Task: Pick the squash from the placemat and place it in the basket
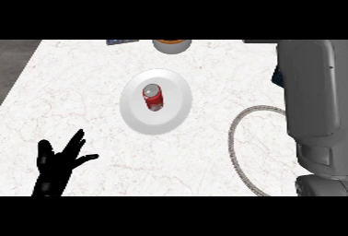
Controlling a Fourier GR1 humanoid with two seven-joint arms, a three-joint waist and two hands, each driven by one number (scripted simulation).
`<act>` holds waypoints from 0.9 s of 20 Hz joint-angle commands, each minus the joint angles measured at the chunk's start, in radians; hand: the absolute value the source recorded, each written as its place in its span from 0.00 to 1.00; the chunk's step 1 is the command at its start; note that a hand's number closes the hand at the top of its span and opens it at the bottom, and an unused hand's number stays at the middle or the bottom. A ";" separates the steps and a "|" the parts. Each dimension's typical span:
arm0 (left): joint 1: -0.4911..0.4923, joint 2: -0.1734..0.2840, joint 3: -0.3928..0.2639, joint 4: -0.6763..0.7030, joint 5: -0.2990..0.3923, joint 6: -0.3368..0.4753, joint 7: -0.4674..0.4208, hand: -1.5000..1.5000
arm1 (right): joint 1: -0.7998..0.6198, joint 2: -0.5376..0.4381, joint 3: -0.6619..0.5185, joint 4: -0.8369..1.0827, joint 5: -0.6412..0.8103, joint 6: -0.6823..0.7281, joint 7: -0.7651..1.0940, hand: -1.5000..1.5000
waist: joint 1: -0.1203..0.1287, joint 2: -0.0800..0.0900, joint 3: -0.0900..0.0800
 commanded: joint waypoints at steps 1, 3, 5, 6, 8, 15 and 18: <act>0.024 0.001 0.003 0.051 -0.004 -0.017 -0.024 0.50 | -0.165 -0.086 -0.024 0.031 0.076 0.031 0.168 1.00 | 0.007 0.010 -0.003; 0.000 -0.003 -0.005 0.062 -0.030 -0.004 -0.026 0.50 | -0.132 -0.128 -0.040 0.037 0.050 0.020 0.133 1.00 | 0.000 0.011 -0.002; -0.045 -0.012 0.000 0.078 -0.037 0.015 -0.004 0.50 | -0.226 -0.213 -0.071 0.128 0.031 0.088 0.134 1.00 | 0.004 0.014 -0.002; -0.007 0.000 0.012 0.108 -0.028 -0.017 -0.060 0.50 | -0.203 -0.224 -0.073 0.108 0.023 0.078 0.125 1.00 | 0.003 0.012 -0.002; 0.022 -0.032 -0.022 0.059 -0.044 0.002 -0.045 0.50 | -0.232 -0.239 -0.072 0.150 0.023 0.084 0.145 1.00 | 0.007 0.012 -0.002; -0.068 -0.039 -0.007 0.030 -0.044 0.036 0.062 0.50 | -0.200 -0.378 -0.122 0.322 -0.028 0.050 0.008 1.00 | 0.007 0.016 -0.001; 0.017 -0.041 -0.037 0.007 -0.070 0.007 -0.015 0.50 | -0.198 -0.405 -0.127 0.388 -0.043 0.020 -0.037 1.00 | 0.013 0.015 -0.001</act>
